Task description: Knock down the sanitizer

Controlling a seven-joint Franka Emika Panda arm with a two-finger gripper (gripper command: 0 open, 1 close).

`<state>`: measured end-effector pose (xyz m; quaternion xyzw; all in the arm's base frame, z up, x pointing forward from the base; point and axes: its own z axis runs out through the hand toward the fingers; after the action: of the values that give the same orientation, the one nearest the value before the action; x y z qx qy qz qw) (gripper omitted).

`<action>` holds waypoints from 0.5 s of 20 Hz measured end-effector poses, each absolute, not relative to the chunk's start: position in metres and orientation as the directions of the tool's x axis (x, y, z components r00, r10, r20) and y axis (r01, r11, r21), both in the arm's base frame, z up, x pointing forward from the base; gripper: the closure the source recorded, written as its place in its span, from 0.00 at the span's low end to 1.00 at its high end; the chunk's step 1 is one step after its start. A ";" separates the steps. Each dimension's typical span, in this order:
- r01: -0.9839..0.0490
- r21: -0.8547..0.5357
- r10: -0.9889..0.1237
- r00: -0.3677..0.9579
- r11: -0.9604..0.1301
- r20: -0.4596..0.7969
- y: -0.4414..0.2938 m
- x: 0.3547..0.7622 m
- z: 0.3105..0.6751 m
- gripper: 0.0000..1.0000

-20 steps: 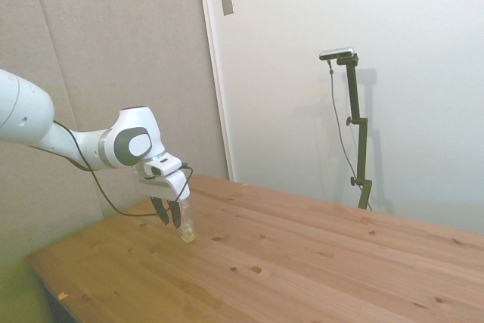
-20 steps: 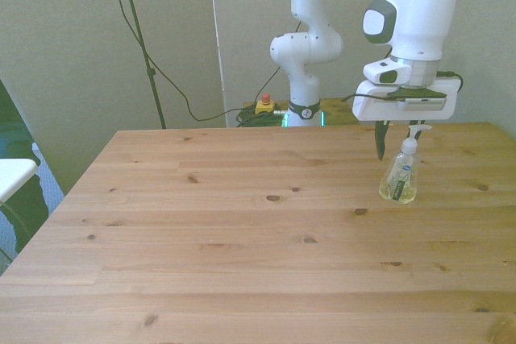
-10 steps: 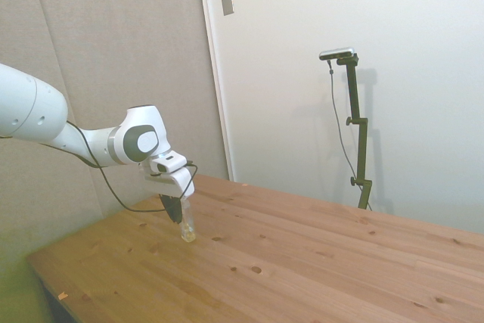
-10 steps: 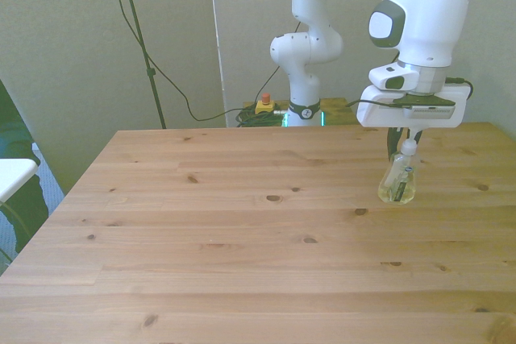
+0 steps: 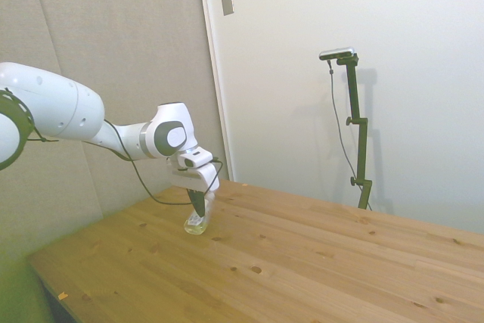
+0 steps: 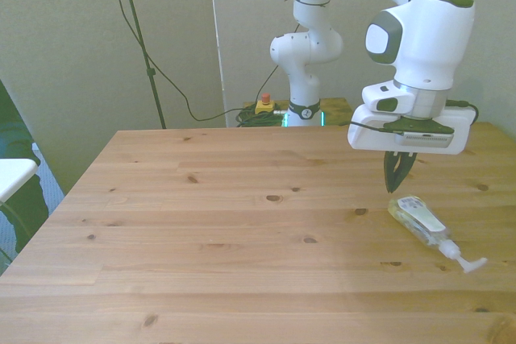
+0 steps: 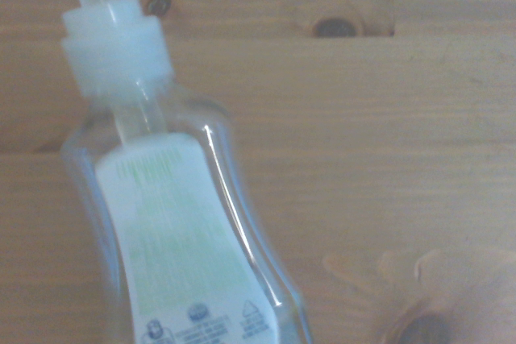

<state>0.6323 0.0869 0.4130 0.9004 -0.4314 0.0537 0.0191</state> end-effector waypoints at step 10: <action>-0.746 0.004 -0.741 0.662 -0.666 0.113 0.112 0.591 0.430 1.00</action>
<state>0.5908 0.1118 0.4299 0.9113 -0.4079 0.0507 0.0247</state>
